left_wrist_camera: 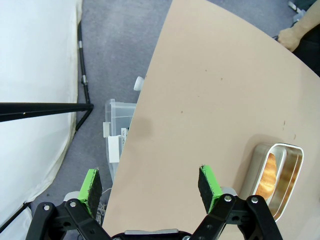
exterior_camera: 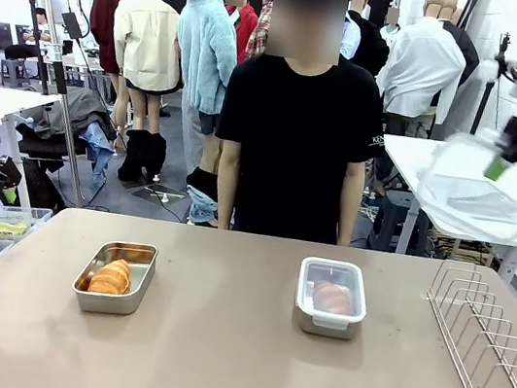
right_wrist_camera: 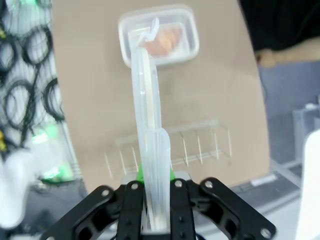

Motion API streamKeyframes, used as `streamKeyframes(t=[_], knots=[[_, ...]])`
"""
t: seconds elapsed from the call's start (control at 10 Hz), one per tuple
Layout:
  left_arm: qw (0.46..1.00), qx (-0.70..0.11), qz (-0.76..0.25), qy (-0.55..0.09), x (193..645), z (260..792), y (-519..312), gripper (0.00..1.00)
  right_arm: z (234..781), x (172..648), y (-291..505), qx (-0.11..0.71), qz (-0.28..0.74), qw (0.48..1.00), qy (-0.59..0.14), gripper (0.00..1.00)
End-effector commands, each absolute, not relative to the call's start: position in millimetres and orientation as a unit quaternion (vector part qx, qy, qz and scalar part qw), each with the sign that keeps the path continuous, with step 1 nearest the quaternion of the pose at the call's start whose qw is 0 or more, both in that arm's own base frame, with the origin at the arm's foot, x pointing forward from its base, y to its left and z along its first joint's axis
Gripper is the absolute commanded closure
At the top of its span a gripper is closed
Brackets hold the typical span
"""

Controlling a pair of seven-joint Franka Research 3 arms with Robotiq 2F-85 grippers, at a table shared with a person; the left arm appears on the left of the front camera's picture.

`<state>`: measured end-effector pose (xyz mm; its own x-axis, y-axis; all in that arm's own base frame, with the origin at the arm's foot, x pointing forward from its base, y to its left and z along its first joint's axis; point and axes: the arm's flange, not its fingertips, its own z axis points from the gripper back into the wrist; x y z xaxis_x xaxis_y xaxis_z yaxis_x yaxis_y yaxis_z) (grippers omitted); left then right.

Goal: Place the bread in airtight containers.
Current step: Release when the human grabs the Airtight Container lid.

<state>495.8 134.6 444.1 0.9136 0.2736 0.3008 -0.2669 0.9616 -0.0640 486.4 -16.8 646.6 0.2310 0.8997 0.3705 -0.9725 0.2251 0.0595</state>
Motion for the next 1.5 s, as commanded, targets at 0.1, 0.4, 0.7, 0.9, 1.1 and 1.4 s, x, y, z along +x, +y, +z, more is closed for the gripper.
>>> streamKeyframes(t=[0.1, 0.4, 0.7, 0.9, 1.1, 1.4], knots=[[0.978, -0.01, 0.14, -0.156, 495.0, 444.6, 136.3, 0.0, 662.3, 532.9, 13.8, 0.243, 0.487, 0.813, -0.209, 1.0], [0.978, -0.01, 0.14, -0.156, 495.0, 444.6, 136.3, 0.0, 652.3, 587.0, 40.7, 0.399, 0.357, 0.812, -0.23, 1.0], [0.978, -0.01, 0.14, -0.156, 495.0, 444.6, 136.3, 0.0, 604.4, 630.7, 70.0, 0.401, 0.306, 0.838, -0.209, 1.0], [0.978, -0.01, 0.14, -0.156, 495.0, 444.6, 136.3, 0.0, 576.9, 642.1, 71.7, 0.4, 0.289, 0.852, -0.173, 1.0], [0.978, -0.01, 0.14, -0.156, 495.0, 444.6, 136.3, 0.0, 561.1, 649.8, 66.1, 0.396, 0.297, 0.855, -0.154, 1.0], [0.978, -0.01, 0.14, -0.156, 495.0, 444.6, 136.3, 0.0, 558.5, 641.9, 72.7, 0.401, 0.296, 0.848, -0.179, 1.0]])
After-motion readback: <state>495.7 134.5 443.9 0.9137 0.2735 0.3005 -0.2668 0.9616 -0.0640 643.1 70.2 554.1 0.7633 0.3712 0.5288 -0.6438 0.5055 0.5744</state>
